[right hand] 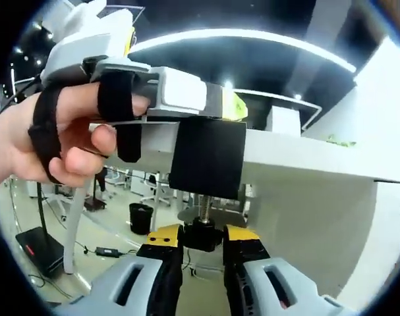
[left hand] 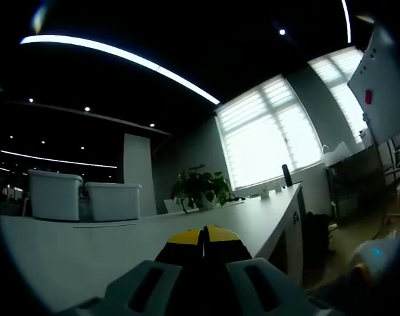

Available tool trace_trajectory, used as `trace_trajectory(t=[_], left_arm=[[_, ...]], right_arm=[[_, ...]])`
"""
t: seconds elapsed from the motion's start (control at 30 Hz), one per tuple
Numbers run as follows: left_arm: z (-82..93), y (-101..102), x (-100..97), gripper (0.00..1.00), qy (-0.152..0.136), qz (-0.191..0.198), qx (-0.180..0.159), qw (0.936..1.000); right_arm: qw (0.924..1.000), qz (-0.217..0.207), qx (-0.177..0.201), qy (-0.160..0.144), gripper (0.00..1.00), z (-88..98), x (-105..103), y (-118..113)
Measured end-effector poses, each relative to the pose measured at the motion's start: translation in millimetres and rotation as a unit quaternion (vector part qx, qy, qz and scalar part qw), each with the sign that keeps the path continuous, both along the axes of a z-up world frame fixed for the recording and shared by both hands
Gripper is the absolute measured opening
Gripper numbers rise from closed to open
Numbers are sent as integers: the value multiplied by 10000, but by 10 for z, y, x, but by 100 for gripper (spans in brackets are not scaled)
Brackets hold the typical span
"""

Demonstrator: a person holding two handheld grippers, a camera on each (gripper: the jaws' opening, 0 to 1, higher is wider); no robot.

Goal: Clamp the fixed fixture on the desktop, loosen the retaining clip, secure it to the edge of the desk, and tighten the retaining clip.

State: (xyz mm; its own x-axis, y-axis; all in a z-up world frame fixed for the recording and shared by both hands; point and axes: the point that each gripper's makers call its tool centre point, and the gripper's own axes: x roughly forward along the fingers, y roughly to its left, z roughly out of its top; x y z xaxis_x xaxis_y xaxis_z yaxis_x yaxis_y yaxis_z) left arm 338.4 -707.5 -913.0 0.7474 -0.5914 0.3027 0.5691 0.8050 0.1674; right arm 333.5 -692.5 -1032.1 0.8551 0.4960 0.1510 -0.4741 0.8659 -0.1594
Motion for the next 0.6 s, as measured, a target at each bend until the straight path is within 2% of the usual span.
trace_trajectory(t=[0.03, 0.07, 0.13, 0.23, 0.37, 0.47, 0.6], left_arm=[[0, -1, 1, 1, 0, -2, 1, 10000], [0, -1, 2, 1, 1, -2, 1, 10000], [-1, -1, 2, 1, 4, -3, 0, 10000], [-3, -4, 3, 1, 11, -12, 7, 10000], [-5, -8, 3, 1, 18, -32, 14, 10000], [-5, -9, 2, 1, 12, -37, 20, 10000], [-7, -9, 3, 1, 22, -39, 17, 10000]], right_arm=[[9999, 122, 12, 12, 23, 1, 1, -2], [9987, 481, 104, 120, 23, -7, 9, 0], [9970, 754, 21, 147, 23, -7, 18, 1], [9879, 1520, -246, 174, 23, -9, 11, 34], [9702, 2344, -534, 286, 23, -22, 16, 68], [9617, 2640, -570, 471, 23, -30, 33, 81], [9599, 2704, -565, 481, 24, -42, 24, 88]])
